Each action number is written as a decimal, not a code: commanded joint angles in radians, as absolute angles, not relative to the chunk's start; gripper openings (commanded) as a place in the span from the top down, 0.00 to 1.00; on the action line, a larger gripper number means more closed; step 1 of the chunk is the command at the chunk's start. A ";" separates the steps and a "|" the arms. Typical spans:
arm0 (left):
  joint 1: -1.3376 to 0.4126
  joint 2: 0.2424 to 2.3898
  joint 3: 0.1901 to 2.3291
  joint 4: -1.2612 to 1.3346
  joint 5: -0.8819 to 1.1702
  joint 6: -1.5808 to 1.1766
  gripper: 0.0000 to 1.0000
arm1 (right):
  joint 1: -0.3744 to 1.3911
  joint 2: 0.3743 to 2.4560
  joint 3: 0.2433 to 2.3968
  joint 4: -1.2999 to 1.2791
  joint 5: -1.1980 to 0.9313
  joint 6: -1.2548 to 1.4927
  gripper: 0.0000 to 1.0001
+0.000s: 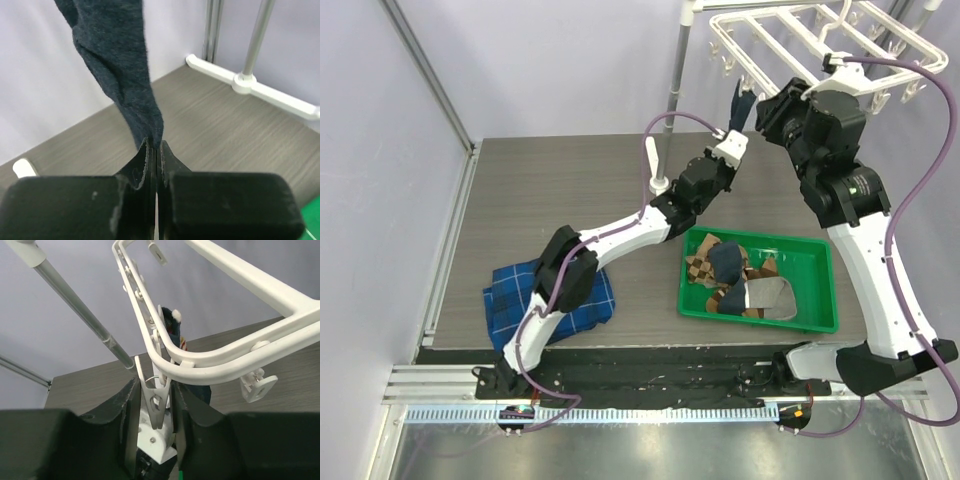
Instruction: Remove the socks clipped to the hanger
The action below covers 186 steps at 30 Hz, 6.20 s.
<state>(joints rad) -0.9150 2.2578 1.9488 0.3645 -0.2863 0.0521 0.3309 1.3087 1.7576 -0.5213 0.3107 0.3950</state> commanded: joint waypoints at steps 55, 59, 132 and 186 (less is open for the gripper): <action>-0.970 1.802 1.681 0.313 0.066 -0.241 1.00 | 0.325 0.832 1.255 -0.430 0.158 0.109 0.42; -0.959 1.799 1.703 0.278 0.094 -0.288 1.00 | 0.325 0.703 0.981 -0.283 0.042 -0.038 0.34; -0.804 2.270 2.487 0.158 -0.049 -0.302 0.39 | 0.327 0.758 0.644 0.361 -0.080 -0.264 0.99; -0.804 1.648 1.617 0.319 -0.109 -0.273 0.00 | 0.325 0.673 1.161 -0.593 0.126 0.204 0.99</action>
